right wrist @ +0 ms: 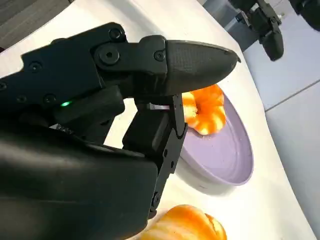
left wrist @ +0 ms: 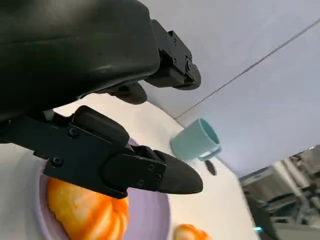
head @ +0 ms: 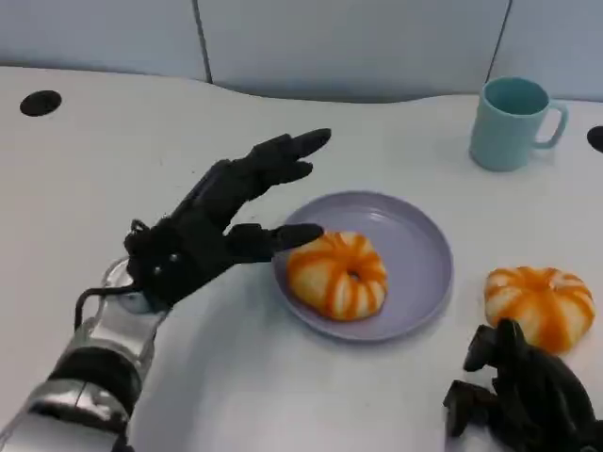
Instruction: Grasp the bread from the table and place it into the plate.
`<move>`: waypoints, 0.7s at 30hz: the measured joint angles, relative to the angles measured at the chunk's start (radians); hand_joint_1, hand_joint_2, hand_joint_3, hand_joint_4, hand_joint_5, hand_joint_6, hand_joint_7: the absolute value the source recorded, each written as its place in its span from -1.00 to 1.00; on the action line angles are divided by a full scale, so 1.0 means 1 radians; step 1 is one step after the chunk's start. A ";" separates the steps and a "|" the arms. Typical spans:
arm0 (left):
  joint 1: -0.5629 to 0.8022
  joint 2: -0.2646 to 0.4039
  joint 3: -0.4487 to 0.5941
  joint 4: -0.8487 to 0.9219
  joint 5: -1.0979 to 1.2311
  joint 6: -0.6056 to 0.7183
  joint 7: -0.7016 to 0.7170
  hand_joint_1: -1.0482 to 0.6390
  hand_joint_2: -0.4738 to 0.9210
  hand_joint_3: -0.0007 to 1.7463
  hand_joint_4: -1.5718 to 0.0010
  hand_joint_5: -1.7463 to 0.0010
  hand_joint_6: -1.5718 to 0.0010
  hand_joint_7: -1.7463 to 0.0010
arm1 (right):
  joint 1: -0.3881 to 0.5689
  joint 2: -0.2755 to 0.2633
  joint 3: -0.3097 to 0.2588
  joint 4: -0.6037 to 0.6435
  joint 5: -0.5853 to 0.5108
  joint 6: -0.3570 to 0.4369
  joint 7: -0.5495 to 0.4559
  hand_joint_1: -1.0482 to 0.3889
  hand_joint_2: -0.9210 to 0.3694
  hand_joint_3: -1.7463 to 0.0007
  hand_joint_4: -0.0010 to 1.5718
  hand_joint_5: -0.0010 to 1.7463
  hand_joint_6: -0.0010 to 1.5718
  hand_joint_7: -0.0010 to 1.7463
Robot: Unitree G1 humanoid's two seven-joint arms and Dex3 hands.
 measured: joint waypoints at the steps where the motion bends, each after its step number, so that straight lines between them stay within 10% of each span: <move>1: 0.019 -0.003 0.022 -0.024 -0.042 0.016 -0.043 -0.58 1.00 -0.76 0.53 0.38 0.45 0.90 | -0.002 0.000 0.000 0.002 0.000 0.000 0.000 -0.17 -1.00 0.45 0.60 0.49 0.45 0.46; 17: 0.413 -0.097 0.224 -0.522 -0.473 0.485 -0.265 -0.41 1.00 -0.75 0.10 0.01 -0.04 0.79 | -0.013 -0.001 0.001 0.017 -0.003 -0.007 0.001 -0.16 -1.00 0.45 0.64 0.48 0.49 0.43; 21: 0.495 -0.121 0.229 -0.656 -0.488 0.592 -0.224 -0.47 1.00 -0.65 0.23 -0.81 0.20 -0.33 | -0.016 -0.001 0.001 0.026 -0.003 -0.013 0.007 -0.19 -1.00 0.48 0.67 0.44 0.54 0.41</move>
